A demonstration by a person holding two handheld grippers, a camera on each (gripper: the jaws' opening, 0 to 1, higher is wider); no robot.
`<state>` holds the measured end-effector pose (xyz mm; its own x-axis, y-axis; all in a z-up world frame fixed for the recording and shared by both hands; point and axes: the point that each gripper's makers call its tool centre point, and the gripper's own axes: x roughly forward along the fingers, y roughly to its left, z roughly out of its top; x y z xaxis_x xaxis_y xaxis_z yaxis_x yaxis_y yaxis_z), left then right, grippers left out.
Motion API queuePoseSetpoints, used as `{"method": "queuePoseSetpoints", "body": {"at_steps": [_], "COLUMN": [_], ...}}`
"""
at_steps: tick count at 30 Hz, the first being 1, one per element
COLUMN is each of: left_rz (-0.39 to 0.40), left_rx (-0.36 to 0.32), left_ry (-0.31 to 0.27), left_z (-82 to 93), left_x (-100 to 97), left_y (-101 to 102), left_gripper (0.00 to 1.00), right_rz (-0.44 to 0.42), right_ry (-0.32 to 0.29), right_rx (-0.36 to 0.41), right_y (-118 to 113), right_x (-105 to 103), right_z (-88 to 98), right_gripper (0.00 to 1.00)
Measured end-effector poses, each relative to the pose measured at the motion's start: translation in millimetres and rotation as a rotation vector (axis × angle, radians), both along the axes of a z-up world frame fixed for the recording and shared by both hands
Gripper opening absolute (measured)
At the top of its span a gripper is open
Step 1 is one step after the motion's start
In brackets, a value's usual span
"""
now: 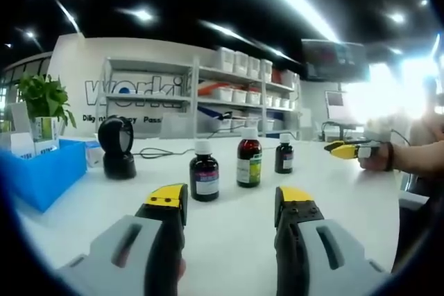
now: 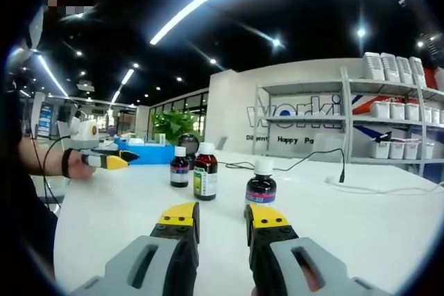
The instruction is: Rotate the medicine bottle to make it face forward pick up the medicine bottle inspect the drug traceability code place the medicine on the table
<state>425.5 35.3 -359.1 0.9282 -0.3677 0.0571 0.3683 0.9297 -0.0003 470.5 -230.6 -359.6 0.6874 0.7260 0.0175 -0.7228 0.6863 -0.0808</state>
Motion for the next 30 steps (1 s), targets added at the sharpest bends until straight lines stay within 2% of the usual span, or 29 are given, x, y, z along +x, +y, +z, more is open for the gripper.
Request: {"method": "queuePoseSetpoints", "body": {"at_steps": [10,20,24,27,30], "left_rz": [-0.01,-0.012,-0.003,-0.002,0.005], "left_rx": [-0.001,0.014,0.035,0.04,0.042], "left_ry": [-0.02,-0.013,-0.019,-0.025,-0.022], "left_z": [3.5,1.3,1.0,1.5,0.8], "left_x": [-2.9,-2.1,-2.0,-2.1,-1.3], "left_y": [-2.5,-4.0,-3.9,-3.7,-2.0], "left_gripper": [0.41,0.41,0.41,0.41,0.41], "right_rz": [-0.027,-0.047,-0.105,-0.143,-0.171], "right_ry": [-0.006,0.009,0.019,0.022,0.053], "right_rx": [0.0,-0.008,0.022,0.014,0.014], "right_y": [-3.7,-4.9,-8.6,-9.6,-9.8], "right_x": [2.3,6.1,13.5,19.2,28.0], "right_z": [0.6,-3.1,1.4,3.8,1.2], "right_gripper": [0.23,0.26,0.31,0.3,0.3]}}
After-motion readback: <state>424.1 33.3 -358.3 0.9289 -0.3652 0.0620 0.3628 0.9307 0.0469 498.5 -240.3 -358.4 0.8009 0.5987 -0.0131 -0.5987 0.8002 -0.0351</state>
